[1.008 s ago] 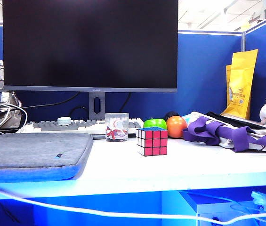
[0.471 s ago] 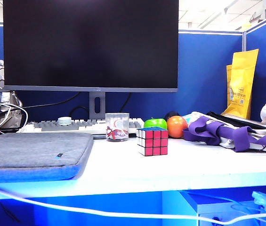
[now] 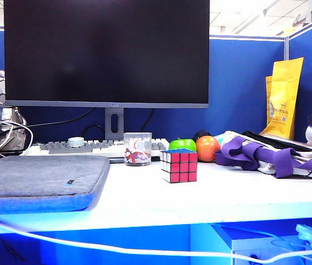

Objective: Rotate the Rubik's Cube so that its red face is facing towards you.

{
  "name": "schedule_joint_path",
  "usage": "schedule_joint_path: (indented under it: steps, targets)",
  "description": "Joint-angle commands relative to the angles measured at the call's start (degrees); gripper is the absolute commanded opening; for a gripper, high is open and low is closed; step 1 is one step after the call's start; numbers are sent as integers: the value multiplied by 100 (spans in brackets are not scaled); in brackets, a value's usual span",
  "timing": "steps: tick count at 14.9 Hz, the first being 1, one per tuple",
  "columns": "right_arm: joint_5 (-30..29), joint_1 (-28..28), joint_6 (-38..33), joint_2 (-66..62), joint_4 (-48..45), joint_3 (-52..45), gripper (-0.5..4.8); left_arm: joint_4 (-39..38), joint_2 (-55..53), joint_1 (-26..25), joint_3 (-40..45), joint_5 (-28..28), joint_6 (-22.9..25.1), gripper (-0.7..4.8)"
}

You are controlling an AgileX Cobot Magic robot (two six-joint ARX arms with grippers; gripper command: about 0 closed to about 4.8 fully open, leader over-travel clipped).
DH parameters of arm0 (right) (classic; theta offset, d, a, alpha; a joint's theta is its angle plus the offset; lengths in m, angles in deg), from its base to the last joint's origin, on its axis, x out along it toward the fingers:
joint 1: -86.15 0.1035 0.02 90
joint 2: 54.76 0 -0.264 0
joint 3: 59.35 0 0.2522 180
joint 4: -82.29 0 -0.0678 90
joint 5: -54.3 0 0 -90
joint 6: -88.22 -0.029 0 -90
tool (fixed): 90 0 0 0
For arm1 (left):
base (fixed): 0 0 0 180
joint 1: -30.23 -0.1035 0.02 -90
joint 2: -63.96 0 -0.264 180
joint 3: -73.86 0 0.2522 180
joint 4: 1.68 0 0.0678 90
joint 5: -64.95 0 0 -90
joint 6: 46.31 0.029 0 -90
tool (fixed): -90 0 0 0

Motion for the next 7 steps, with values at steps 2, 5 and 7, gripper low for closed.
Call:
schedule_joint_path:
  steps: [2, 5, 7]
  targets:
    - [0, 2, -22, 7, -551, -55, -5, 1357, -9, -2, 951, -1145, 728, -4]
    - [457, 0, 11, 7, -756, -55, -5, 1541, -11, -2, 1628, -1174, 726, -4]
    - [964, 0, 9, 7, -713, -55, -5, 1580, -11, -2, 1683, -1495, 741, -3]
